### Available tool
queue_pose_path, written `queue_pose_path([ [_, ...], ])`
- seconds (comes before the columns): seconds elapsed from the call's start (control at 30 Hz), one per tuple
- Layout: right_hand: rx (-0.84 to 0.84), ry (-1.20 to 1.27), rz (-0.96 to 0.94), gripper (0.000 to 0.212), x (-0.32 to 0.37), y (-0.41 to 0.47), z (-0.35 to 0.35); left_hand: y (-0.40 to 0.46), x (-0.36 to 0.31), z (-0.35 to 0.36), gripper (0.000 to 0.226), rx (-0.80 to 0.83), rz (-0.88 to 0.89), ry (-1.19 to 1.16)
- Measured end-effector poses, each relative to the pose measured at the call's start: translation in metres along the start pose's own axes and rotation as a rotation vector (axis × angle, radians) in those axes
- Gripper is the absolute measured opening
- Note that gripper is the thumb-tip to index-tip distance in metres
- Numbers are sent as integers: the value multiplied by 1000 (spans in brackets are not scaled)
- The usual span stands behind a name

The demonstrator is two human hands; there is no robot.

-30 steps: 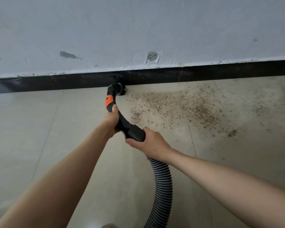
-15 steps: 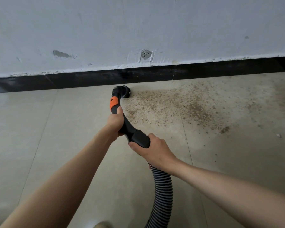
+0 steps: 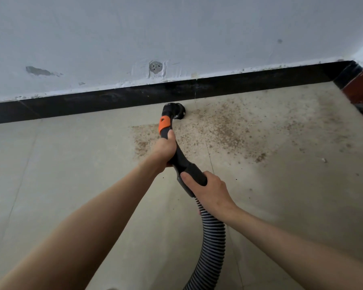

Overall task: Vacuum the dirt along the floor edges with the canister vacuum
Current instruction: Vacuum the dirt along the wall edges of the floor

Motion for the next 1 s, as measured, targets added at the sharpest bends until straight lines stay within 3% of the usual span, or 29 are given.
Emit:
queue_pose_path([
  [0.33,-92,0,11,46,-14,5,-32,2,-26,39,47,77,52,77],
  [0.8,305,-3,65,50,37,30,74,17,39,-89,52,-221,-110,-84],
  [1.0,374,-195,-89,43,44,19,134,11,93,-133,57,-332,-186,-81],
])
Point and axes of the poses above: each hand's wrist, its own y-axis towards the middle knuckle, its own z-axis out of the palm, x = y × z, the point moved 5 cm from there along y, towards the middle knuckle, and after that the axes turned 10 degrees about y, right-handed, at the moved point
